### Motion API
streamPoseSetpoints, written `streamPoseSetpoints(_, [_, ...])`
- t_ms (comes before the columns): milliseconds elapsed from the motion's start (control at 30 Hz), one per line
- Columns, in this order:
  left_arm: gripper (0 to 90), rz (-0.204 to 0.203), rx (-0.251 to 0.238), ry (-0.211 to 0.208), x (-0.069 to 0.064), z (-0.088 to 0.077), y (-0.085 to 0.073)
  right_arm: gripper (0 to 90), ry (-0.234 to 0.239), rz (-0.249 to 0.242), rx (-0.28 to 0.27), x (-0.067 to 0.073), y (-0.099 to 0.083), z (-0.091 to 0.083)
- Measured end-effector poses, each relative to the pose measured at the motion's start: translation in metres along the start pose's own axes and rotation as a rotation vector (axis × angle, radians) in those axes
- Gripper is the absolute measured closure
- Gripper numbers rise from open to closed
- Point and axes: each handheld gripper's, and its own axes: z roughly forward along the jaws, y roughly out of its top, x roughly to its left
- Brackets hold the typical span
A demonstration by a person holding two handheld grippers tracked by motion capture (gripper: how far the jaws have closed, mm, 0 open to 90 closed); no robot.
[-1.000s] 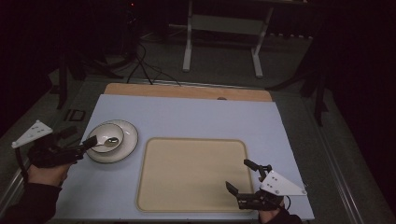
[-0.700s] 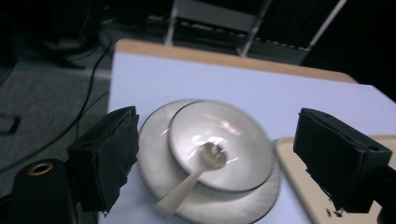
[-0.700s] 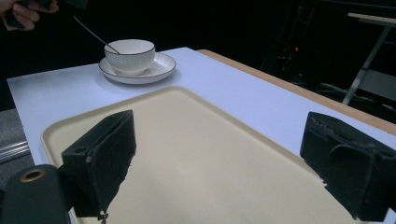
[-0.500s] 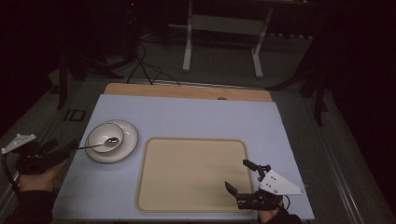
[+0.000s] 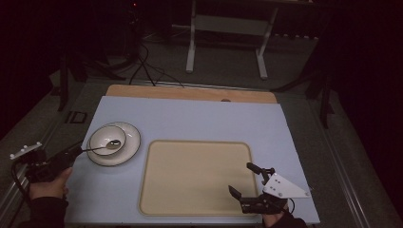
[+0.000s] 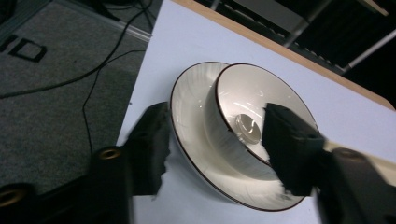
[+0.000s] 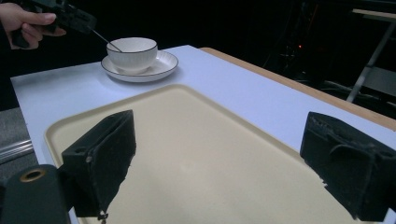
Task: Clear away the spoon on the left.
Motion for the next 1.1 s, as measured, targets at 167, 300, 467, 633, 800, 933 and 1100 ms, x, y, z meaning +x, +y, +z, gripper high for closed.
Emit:
streamPoseSetpoints(167, [56.7,-0.052,-0.025,-0.012,0.004,0.001,-0.002,10.6,0.001,-0.002,0.001,0.0,0.0,0.0])
streamPoseSetpoints(300, [70.7,-0.092,-0.037,-0.035,0.007,0.005,-0.002,10.6,0.002,-0.002,0.001,0.0,0.0,0.0])
streamPoseSetpoints(467, [76.7,-0.091,-0.042,-0.038,0.006,0.006,-0.003,10.7,0.003,-0.005,0.004,0.0,-0.001,0.001])
streamPoseSetpoints(633, [84.2,-0.104,-0.06,-0.055,0.005,0.004,-0.003,10.6,0.002,0.0,0.003,-0.001,-0.001,0.001])
streamPoseSetpoints(800, [89.0,-0.102,-0.089,-0.079,0.005,0.0,0.0,10.7,0.003,0.001,0.004,-0.001,-0.001,0.001])
streamPoseSetpoints(933, [89.5,-0.081,-0.09,-0.087,0.004,-0.001,0.003,10.6,0.001,0.001,0.003,-0.001,-0.001,0.001])
streamPoseSetpoints(1100, [89.7,-0.067,-0.093,-0.099,0.004,-0.003,0.007,10.6,-0.003,0.002,0.001,-0.001,-0.001,0.001])
